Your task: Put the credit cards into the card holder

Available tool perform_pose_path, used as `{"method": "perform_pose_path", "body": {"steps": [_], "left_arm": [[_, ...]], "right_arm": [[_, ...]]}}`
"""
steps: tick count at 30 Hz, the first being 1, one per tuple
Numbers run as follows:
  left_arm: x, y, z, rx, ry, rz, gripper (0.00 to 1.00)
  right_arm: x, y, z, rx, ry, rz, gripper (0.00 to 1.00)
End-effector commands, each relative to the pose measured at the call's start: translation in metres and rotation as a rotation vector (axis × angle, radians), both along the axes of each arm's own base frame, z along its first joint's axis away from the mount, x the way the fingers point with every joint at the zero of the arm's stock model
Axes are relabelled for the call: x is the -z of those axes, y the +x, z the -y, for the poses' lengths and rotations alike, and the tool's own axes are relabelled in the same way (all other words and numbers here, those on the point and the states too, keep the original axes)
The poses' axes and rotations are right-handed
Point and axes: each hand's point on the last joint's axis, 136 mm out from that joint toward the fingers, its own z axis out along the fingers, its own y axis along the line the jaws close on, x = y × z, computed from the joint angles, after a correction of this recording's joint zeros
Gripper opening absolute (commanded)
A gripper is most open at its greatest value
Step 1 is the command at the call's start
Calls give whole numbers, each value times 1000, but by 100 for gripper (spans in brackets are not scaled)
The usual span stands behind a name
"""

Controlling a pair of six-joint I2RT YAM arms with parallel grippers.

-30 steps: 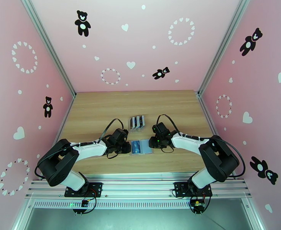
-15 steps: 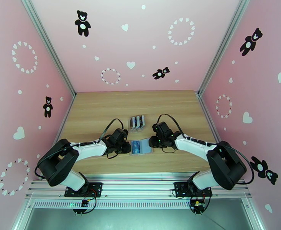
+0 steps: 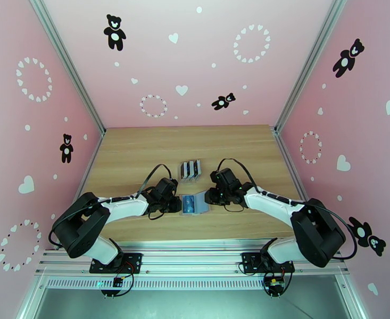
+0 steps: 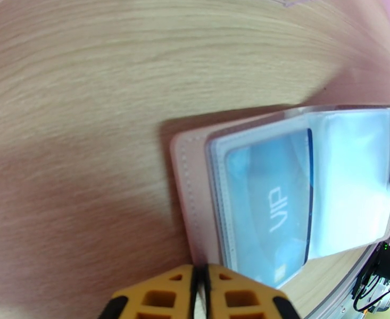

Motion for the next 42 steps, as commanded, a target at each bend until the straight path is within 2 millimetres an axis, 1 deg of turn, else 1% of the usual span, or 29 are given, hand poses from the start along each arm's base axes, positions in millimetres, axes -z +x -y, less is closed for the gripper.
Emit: {"method": "perform_pose_path", "body": {"steps": [1, 6, 9, 19, 29, 34, 42], "left_arm": [[11, 4, -11, -36, 54, -23, 16], [10, 5, -11, -33, 57, -22, 16], [9, 6, -10, -31, 55, -22, 16], [10, 5, -11, -28, 56, -25, 16], [11, 3, -14, -27, 63, -28, 16], [9, 2, -18, -33, 67, -23, 16], [4, -1, -38, -69, 114, -4, 16]], "right_arm": [[-26, 1, -14, -24, 62, 41, 26], [-36, -2, -28, -53, 69, 54, 26], [-39, -3, -37, -70, 69, 57, 26], [-37, -6, -66, -119, 66, 46, 26], [-24, -5, -83, -128, 65, 20, 26], [-16, -4, -91, -131, 64, 5, 26], [-1, -1, -99, -130, 53, -20, 26]]}}
